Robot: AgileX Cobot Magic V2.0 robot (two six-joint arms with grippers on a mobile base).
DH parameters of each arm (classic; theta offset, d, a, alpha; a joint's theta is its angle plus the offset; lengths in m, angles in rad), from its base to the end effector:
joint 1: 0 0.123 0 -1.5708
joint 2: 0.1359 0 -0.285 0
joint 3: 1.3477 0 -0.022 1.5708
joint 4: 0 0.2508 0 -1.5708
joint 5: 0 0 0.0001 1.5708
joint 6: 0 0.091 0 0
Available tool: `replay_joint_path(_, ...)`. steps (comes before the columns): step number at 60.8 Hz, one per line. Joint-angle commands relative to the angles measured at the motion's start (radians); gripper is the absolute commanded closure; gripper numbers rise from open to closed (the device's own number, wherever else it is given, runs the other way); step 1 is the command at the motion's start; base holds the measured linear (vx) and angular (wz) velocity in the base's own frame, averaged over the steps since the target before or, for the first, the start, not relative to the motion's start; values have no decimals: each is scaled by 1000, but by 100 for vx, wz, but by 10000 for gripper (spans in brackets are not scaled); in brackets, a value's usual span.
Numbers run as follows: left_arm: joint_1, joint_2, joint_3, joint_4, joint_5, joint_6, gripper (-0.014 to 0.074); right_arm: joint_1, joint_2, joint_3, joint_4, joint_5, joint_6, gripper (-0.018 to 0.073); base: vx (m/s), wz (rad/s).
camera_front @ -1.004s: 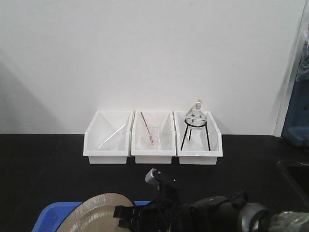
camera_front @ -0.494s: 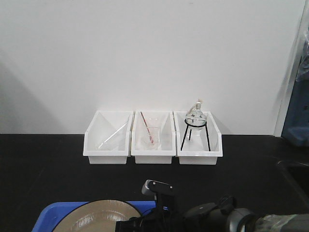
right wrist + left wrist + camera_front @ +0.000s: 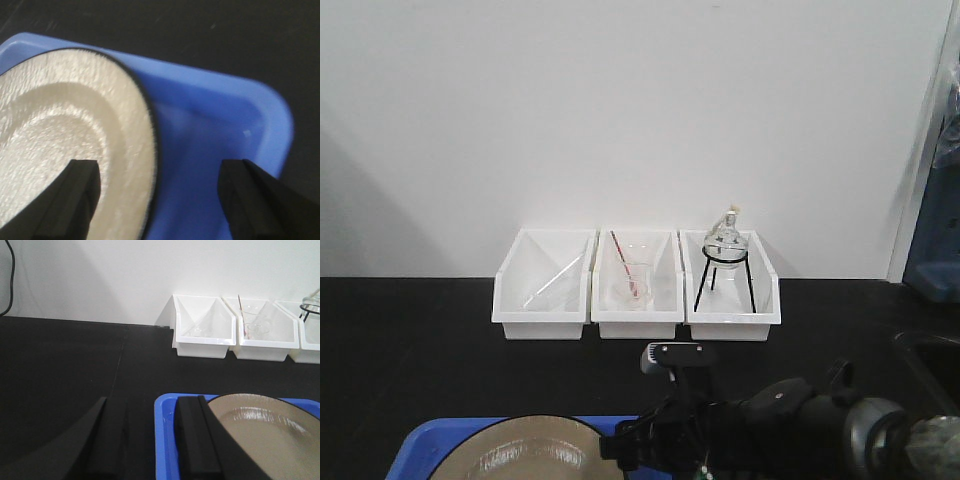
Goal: Place disk in tray to left cabinet
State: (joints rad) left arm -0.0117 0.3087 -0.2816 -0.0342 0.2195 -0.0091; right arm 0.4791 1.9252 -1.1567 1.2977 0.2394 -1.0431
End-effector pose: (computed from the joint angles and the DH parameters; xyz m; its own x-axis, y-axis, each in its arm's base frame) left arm 0.0815 -0.0016 0.2681 -0.1593 -0.0406 -0.9864 0.0123 0.9990 -0.0431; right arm 0.3523 0.2065 0.1734 -0.7307 -0.1114 -0.6735 -0.4319 0.8394 0.3298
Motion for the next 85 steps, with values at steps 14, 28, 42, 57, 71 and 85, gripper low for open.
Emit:
replay_joint_path(14,-6,222,-111,-2,48,-1,162,-116,-148,-25,-628,202,523,3,0,0)
replay_joint_path(28,-6,513,-260,-1,58,-1,162,-120,-163,-25,-822,267,1011,6,0,0)
replay_joint_path(42,-6,890,-533,-3,311,3,164,-120,-163,-25,-793,244,1067,6,0,0)
replay_joint_path(57,-6,1134,-712,-6,391,101,164,-120,-163,-25,-793,241,990,6,0,0)
replay_joint_path(71,-6,1276,-741,-87,351,148,164,-120,-163,-25,-793,238,984,6,0,0)
replay_joint_path(85,-6,1376,-741,-187,310,252,164,-120,-161,-25,-793,245,954,6,0,0)
